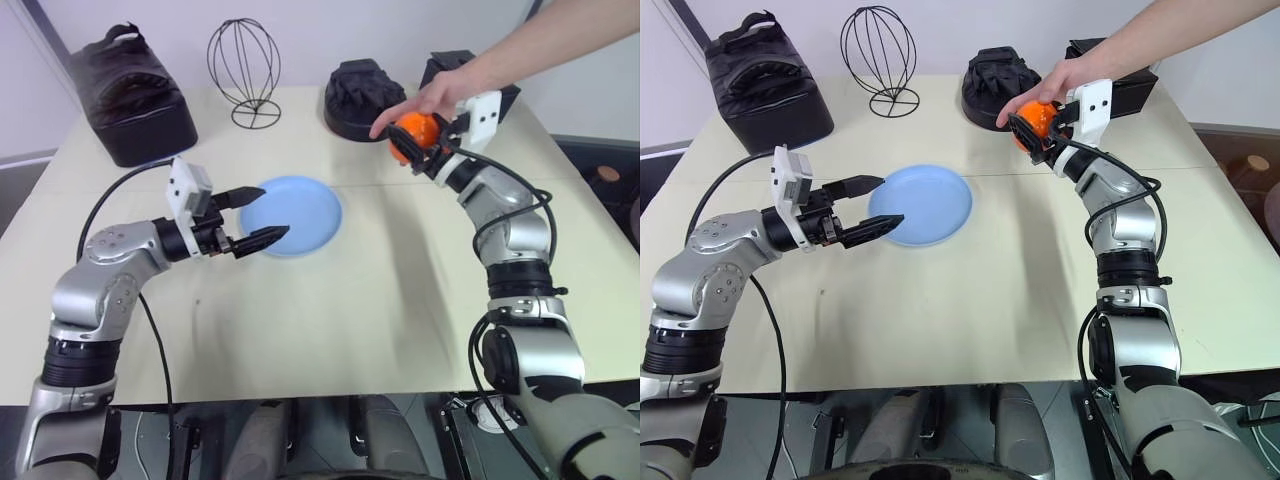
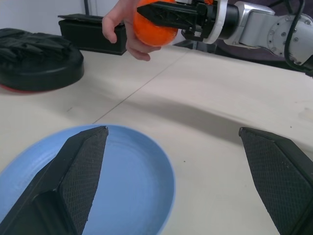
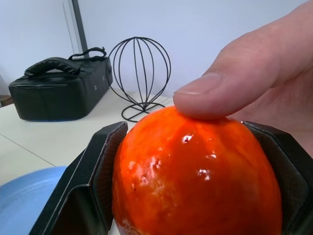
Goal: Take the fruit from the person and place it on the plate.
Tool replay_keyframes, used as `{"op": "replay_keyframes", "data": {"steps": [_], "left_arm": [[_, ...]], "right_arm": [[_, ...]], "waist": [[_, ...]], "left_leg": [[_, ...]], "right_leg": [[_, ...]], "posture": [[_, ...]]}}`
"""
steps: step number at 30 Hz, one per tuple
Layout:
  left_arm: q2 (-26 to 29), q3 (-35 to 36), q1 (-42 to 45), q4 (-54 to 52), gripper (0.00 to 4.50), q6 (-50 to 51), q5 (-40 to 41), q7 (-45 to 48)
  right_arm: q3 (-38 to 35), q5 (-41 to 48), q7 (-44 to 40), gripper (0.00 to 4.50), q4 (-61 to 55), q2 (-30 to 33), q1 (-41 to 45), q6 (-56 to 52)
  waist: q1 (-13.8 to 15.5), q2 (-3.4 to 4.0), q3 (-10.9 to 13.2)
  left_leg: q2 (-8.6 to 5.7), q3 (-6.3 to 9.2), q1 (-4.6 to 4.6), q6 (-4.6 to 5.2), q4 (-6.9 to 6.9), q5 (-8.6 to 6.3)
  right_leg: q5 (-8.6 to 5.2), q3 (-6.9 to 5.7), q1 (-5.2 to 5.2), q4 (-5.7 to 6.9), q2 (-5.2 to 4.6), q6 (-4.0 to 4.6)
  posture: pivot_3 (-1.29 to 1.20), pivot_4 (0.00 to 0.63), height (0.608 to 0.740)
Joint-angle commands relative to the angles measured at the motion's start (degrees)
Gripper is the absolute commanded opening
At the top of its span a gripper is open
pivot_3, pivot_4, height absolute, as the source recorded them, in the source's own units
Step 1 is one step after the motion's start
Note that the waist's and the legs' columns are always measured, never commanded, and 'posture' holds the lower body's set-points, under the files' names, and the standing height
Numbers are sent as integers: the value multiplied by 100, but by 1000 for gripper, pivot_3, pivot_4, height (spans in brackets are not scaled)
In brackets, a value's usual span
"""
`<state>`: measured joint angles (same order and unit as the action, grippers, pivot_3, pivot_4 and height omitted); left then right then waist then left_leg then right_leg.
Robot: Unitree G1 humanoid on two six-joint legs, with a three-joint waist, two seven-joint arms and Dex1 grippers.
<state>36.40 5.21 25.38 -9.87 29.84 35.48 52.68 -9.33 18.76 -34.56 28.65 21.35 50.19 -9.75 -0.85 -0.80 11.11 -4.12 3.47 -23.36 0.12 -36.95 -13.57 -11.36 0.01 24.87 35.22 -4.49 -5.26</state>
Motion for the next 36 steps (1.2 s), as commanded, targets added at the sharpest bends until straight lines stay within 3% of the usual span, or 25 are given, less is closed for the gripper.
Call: {"op": "replay_keyframes", "data": {"steps": [1,5,11,18,29,31,32,36], "left_arm": [[14,100,93,-126,4500,-100,-5,11],[46,111,69,-85,4500,-126,-43,25],[245,300,-255,-100,4500,-51,-66,-7],[666,689,-1154,-439,4500,16,-160,-209],[531,1012,-1608,-1063,4500,259,84,-706],[493,1005,-1636,-1113,4500,273,121,-779],[479,1004,-1641,-1128,4500,276,135,-804],[456,980,-1613,-1114,4500,273,141,-832]], "right_arm": [[-78,25,22,3134,-175,52,74,2],[110,112,-163,3134,-613,-32,-89,-271],[616,101,-201,3134,-1194,-655,-316,-635],[1203,-297,-220,3134,-250,-1603,-108,-209],[1176,-592,-367,3134,1367,-1907,547,580],[1110,-560,-442,4154,1505,-1911,615,619],[1090,-541,-516,4398,1526,-1910,626,640],[1033,-641,-415,4456,1556,-1875,671,773]], "waist": [[0,0,0],[-1,0,0],[-52,1,0],[-44,2,1],[-34,2,1],[-35,2,1],[-35,2,1],[-36,2,1]], "left_leg": [[0,0,0,0,0,0],[0,0,0,0,1,0],[3,-1,1,0,6,0],[1,1,-2,-4,12,1],[-1,1,-2,-10,19,3],[-1,1,-2,-11,21,3],[-1,1,-2,-11,22,4],[-1,1,-2,-11,23,4]], "right_leg": [[0,0,0,0,0,0],[0,0,0,0,0,0],[0,4,8,6,4,1],[0,6,19,10,-1,2],[0,6,24,8,1,2],[0,6,25,9,1,2],[0,6,25,8,2,3],[0,6,26,9,3,3]], "posture": [[0,150,740],[0,150,740],[0,150,740],[0,150,740],[0,150,740],[0,150,740],[0,150,740],[0,150,740]]}}
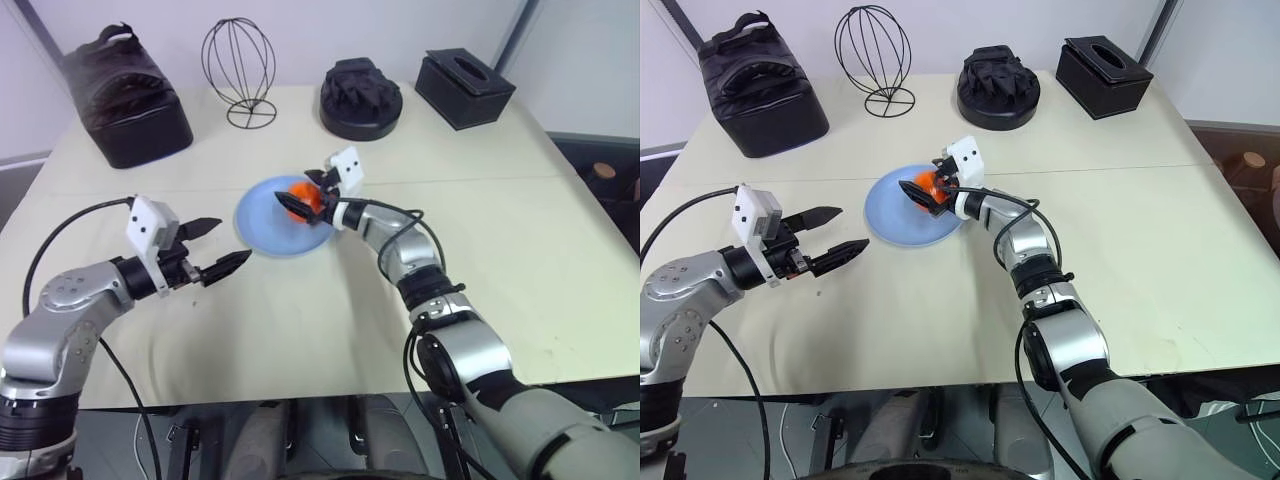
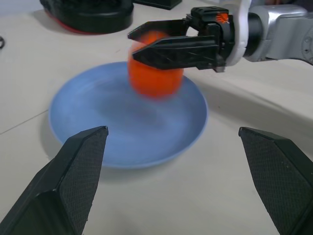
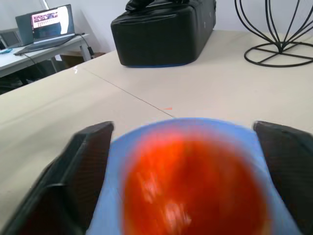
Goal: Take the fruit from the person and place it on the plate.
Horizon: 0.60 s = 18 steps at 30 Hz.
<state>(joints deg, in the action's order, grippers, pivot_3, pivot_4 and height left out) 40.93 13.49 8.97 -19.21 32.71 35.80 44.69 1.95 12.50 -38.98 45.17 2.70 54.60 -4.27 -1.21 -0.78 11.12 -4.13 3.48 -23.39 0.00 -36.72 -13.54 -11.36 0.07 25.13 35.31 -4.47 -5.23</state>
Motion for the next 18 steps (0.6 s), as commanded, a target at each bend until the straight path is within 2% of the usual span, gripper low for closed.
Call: {"op": "replay_keyframes", "data": {"steps": [1,5,9,18], "left_arm": [[-3,144,55,-156,4500,-19,99,-31],[-41,167,181,-3,4500,-123,30,-52],[-145,342,342,191,4500,-329,-56,-242],[-363,857,255,269,4500,-611,-176,-871]], "right_arm": [[-106,-17,16,4456,-123,12,241,211],[-200,73,-5,4456,-540,150,266,77],[-472,347,38,4456,-1484,519,240,-434],[-946,397,-31,4456,-3091,2140,-964,-1186]], "waist": [[0,0,0],[2,1,0],[30,2,1],[48,-2,-1]], "left_leg": [[0,0,0,0,0,0],[0,0,0,0,0,0],[-1,0,-2,0,0,0],[-2,-1,-2,2,1,-1]], "right_leg": [[0,0,0,0,0,0],[0,0,0,0,1,0],[0,0,1,0,-1,0],[0,-1,-6,-8,-6,-1]], "posture": [[0,150,740],[0,150,740],[0,150,740],[0,150,740]]}}
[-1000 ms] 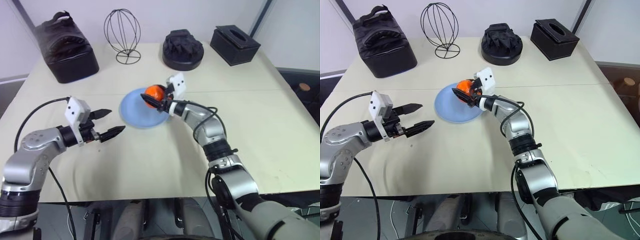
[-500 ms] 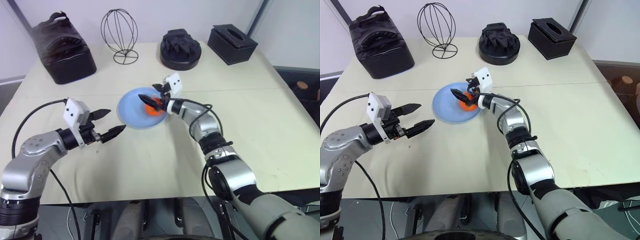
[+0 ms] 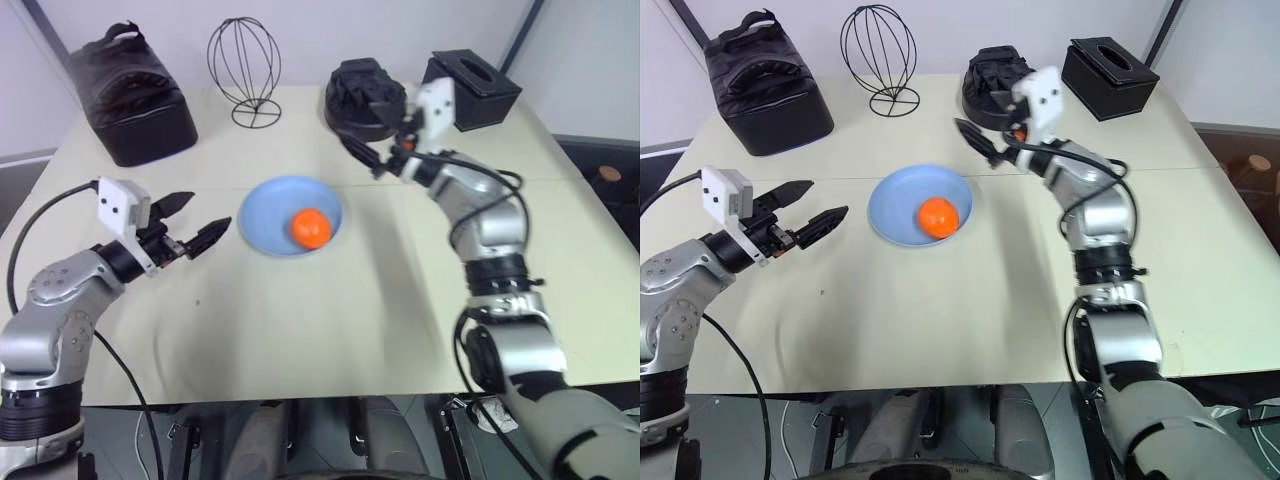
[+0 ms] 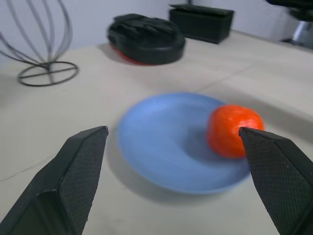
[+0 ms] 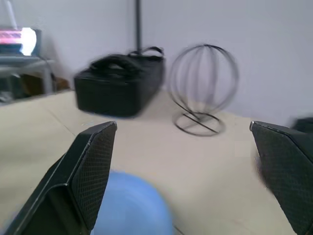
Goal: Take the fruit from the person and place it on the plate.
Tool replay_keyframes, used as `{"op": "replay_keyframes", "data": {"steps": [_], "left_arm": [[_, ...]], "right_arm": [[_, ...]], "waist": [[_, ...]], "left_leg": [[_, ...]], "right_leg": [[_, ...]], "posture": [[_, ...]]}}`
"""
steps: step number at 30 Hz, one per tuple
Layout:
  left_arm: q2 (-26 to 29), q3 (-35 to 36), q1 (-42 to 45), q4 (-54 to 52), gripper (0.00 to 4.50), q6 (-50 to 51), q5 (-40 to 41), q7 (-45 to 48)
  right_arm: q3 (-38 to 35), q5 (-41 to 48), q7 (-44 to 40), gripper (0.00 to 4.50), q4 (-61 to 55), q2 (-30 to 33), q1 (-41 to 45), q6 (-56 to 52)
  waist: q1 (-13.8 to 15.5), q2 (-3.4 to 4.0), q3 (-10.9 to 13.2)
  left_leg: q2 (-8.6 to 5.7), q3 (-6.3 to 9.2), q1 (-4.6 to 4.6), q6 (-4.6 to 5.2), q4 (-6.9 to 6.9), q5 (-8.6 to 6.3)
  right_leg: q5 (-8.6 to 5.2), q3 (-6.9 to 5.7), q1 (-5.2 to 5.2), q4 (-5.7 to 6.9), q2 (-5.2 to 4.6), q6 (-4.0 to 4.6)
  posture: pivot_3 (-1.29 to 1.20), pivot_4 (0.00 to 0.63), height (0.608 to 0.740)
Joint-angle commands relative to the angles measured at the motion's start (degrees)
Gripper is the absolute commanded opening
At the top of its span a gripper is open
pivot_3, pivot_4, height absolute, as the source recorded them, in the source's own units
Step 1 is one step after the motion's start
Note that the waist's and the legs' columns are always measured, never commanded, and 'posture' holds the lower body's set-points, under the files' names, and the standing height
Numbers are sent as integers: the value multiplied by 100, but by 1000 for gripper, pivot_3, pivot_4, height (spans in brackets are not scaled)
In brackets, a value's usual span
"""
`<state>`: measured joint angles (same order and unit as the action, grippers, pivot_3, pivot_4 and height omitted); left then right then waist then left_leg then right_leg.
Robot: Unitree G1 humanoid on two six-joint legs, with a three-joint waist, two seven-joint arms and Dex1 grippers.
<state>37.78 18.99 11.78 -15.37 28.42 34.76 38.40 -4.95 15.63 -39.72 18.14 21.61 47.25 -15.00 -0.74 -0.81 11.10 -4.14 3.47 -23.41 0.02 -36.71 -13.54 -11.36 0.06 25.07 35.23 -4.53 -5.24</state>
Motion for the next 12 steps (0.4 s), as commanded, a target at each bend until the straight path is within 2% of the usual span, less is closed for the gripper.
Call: {"op": "replay_keyframes", "data": {"steps": [1,6,12], "left_arm": [[-89,371,-53,-117,4500,-215,-95,-346],[-178,519,-366,-216,4500,-259,-112,-511],[-262,523,-551,-64,4500,-384,-161,-578]], "right_arm": [[-341,96,95,4456,-448,358,-370,-126],[-693,40,449,4456,-576,680,-1074,-6],[-863,-41,781,4456,-283,734,-1416,354]], "waist": [[-3,0,0],[-27,1,1],[3,1,1]], "left_leg": [[0,-1,0,0,0,0],[5,-5,1,1,1,1],[4,-5,1,1,-2,1]], "right_leg": [[0,1,0,0,-1,0],[-1,3,1,1,1,1],[-9,2,-6,-4,0,15]], "posture": [[0,150,740],[0,150,740],[0,150,740]]}}
